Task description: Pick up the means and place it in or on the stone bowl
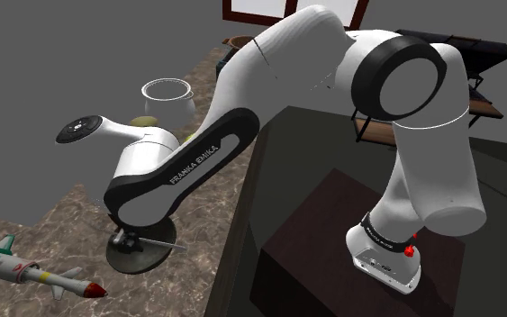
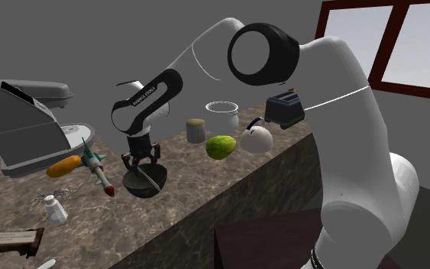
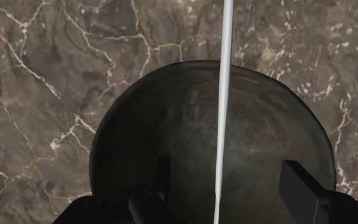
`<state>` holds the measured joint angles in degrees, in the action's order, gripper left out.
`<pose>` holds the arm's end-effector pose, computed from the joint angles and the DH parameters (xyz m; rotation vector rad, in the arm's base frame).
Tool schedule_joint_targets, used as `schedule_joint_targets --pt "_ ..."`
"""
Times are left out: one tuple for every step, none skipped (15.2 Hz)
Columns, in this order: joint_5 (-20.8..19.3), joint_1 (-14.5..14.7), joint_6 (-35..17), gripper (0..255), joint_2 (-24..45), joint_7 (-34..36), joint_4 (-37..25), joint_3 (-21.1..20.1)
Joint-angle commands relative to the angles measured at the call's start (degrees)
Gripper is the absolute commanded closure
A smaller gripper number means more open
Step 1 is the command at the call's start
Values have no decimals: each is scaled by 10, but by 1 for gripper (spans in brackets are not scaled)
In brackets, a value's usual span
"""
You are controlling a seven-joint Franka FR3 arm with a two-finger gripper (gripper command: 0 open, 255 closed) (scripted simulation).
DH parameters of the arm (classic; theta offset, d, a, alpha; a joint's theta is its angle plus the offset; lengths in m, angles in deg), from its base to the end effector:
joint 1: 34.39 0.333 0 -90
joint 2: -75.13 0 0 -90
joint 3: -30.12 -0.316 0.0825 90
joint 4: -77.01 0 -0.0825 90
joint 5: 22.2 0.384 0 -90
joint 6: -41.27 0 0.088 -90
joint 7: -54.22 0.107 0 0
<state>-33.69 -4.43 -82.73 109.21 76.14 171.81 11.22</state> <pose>0.4700 0.4871 0.2749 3.0169 0.8326 -0.0800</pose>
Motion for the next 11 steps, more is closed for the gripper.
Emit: schedule_joint_targets --pt "0 0 0 0 0 0 0 0" --pt "0 0 0 0 0 0 0 0" --pt "0 0 0 0 0 0 0 0" --pt "0 0 0 0 0 0 0 0" --pt "4 -1 15 0 -9 -2 -6 -2" --pt "7 -3 29 0 -18 -4 -12 -5" --pt "10 -4 45 0 -26 -6 -19 -7" --pt "13 -4 57 0 -33 -8 -26 -8" --pt "13 -4 57 0 -33 -8 -26 -8" --pt "13 -4 57 0 -33 -8 -26 -8" --pt "13 -4 57 0 -33 -8 -26 -8"
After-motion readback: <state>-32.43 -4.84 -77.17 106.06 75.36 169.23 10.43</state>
